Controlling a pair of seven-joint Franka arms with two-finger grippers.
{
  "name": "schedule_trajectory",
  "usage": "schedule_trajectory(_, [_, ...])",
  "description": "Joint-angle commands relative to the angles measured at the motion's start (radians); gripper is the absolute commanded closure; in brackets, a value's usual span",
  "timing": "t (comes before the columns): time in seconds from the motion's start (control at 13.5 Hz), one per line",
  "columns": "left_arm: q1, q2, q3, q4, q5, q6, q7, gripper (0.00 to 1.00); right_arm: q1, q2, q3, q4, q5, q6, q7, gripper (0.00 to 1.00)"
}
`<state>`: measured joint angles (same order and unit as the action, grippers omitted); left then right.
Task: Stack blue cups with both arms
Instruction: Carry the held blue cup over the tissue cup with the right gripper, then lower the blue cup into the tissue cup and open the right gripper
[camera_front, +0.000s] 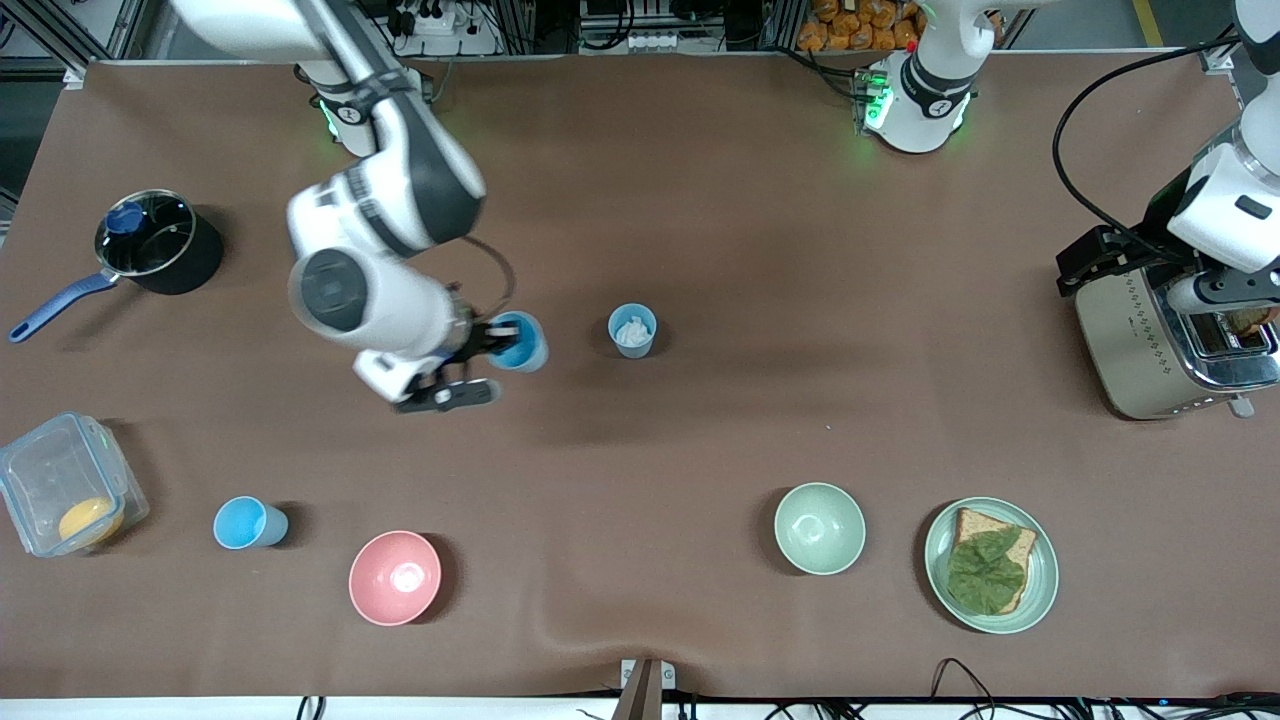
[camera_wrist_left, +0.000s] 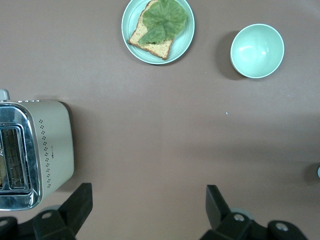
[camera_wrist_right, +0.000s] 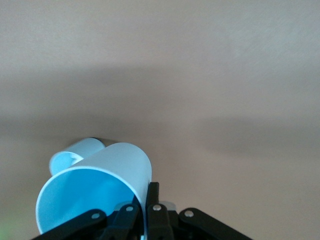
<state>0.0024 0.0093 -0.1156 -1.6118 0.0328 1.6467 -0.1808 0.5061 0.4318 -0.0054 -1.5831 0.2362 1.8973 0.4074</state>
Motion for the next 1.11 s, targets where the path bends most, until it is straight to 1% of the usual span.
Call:
schedule_trajectory(0.0, [0.001, -0.002, -0.025, 0.004, -0.004, -0.018, 0.003, 0.00, 0.069, 0.051, -0.015, 0.032, 0.035, 0.043, 0.143, 1.00])
schedule_trajectory(0.15, [0.001, 0.000, -0.027, 0.004, -0.004, -0.018, 0.006, 0.00, 0.119, 0.070, -0.015, 0.026, 0.035, 0.100, 0.220, 1.00])
schedule_trajectory(0.3, [0.001, 0.000, -0.027, 0.004, -0.004, -0.019, 0.006, 0.00, 0.193, 0.099, -0.016, 0.023, 0.031, 0.138, 0.302, 1.00])
schedule_trajectory(0.44, [-0.001, 0.001, -0.030, 0.003, -0.004, -0.019, 0.001, 0.00, 0.232, 0.114, -0.016, 0.014, 0.025, 0.143, 0.356, 1.00])
schedule_trajectory(0.74, [0.001, 0.006, -0.039, 0.003, -0.004, -0.019, 0.001, 0.00, 0.242, 0.114, -0.016, -0.018, 0.022, 0.140, 0.357, 1.00])
schedule_trajectory(1.03, [0.001, 0.008, -0.041, 0.004, -0.004, -0.019, 0.001, 0.00, 0.242, 0.113, -0.019, -0.024, 0.017, 0.140, 0.355, 1.00])
